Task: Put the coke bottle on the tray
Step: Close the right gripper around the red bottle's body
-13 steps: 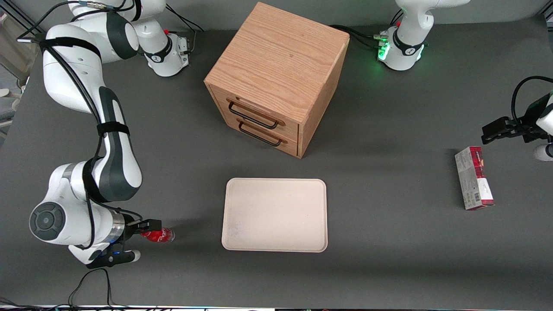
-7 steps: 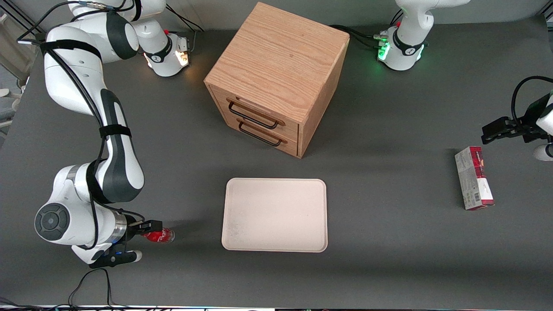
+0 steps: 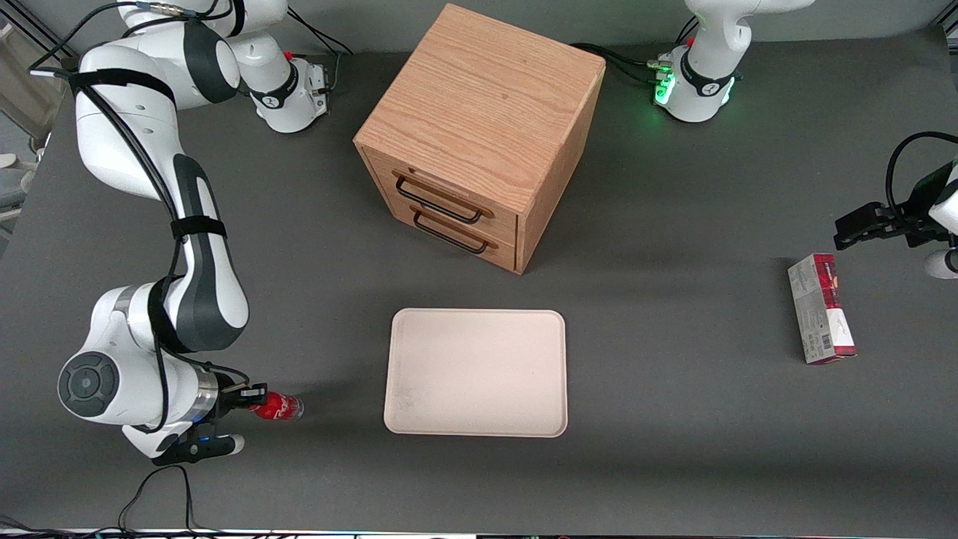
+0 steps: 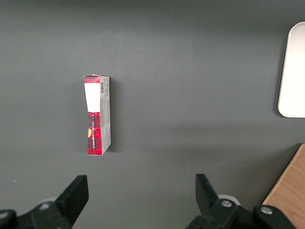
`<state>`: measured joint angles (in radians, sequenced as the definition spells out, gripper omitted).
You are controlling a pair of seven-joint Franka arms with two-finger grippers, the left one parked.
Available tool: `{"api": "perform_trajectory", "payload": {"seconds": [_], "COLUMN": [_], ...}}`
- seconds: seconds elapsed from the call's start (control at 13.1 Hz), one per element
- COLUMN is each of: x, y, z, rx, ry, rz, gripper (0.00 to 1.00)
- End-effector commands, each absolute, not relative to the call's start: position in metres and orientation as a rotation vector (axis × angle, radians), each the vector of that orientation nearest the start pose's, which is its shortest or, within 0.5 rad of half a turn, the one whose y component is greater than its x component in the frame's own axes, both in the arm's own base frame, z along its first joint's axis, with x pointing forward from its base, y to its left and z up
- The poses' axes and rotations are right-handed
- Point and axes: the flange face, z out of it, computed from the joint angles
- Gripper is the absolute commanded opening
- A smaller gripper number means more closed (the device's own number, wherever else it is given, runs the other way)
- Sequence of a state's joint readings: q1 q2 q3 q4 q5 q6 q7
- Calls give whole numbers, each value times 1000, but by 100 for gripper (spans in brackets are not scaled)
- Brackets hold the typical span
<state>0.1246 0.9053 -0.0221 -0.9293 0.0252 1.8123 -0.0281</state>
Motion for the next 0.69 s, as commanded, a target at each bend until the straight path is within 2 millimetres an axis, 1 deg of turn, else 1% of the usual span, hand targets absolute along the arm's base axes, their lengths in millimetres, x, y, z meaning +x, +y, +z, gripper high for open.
{"api": "perform_trajectory", "payload": {"seconds": [0.0, 0.08, 0.23, 0.31, 0.38, 0.46, 0.53, 0.61], "x": [769, 764, 749, 739, 726, 709, 693, 680], "y": [88, 88, 85, 85, 84, 83, 81, 80], "z": [363, 382, 416, 451, 481, 519, 551, 571], "rx": [-3143, -3145, -3149, -3147, -3146, -3143, -3142, -3140], "ry": [-184, -184, -181, -183, -185, -186, -188, -190], "rz": [-6, 11, 105, 120, 168, 185, 183, 200], "gripper": [0, 0, 0, 0, 0, 0, 0, 0]}}
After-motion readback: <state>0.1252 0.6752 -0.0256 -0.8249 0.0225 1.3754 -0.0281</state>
